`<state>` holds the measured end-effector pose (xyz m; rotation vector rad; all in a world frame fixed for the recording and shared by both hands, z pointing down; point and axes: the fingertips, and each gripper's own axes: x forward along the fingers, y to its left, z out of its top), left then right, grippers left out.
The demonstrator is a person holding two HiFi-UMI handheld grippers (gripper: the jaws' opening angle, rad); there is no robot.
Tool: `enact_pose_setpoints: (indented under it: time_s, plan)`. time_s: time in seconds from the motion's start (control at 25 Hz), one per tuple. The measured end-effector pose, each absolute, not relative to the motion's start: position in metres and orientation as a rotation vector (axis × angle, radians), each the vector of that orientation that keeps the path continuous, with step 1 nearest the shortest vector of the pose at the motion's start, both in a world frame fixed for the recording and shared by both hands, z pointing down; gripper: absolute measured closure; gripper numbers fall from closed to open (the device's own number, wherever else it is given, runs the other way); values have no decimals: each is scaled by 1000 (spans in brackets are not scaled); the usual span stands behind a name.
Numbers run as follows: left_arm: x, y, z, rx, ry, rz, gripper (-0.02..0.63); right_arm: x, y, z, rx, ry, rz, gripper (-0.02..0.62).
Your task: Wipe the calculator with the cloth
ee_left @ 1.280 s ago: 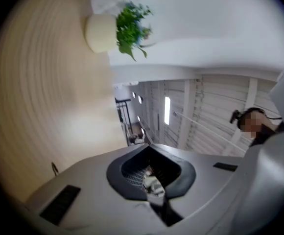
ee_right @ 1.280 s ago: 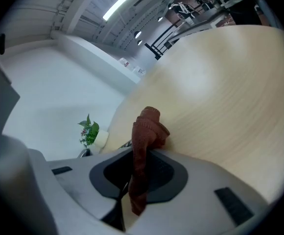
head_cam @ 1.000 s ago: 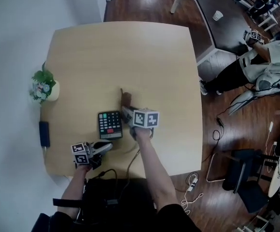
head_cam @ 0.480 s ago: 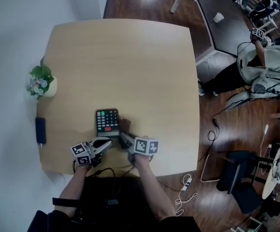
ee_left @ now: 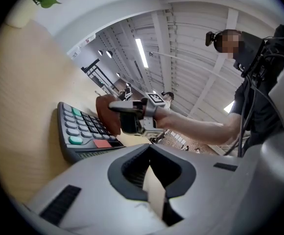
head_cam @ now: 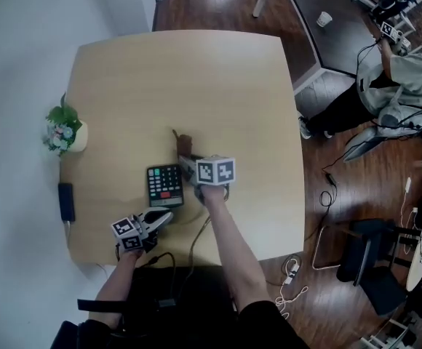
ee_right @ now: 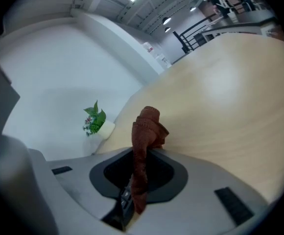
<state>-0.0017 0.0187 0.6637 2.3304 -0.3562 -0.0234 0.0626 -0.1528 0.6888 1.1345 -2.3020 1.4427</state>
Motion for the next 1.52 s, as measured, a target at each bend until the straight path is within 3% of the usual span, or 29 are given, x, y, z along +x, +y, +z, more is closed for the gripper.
enact_pose_setpoints:
  time_s: [0.24,0.56,0.72,0.96,1.2,1.52]
  plan:
    - [0,18,665,2334,-366,6,603,52,-130,702,1074,-2238,1586,529]
    - [0,18,664,2337,-394,2,603,58,-14,687,1320,-2155,1916,529]
    - [6,17,657,2237,-447,-81,603,54,38,677,1188,-2127,2078,529]
    - [-10,15,663,1892,-544,-378,603,94,-83,658,1180,-2357,1398,531]
    - [-21,2,654,1648,-621,-732,603,31,-182,697,646,-2250,839,529]
    - [-111,-42,661,1526,-878,-998,603,21,-124,713,543,-2164,1179,532]
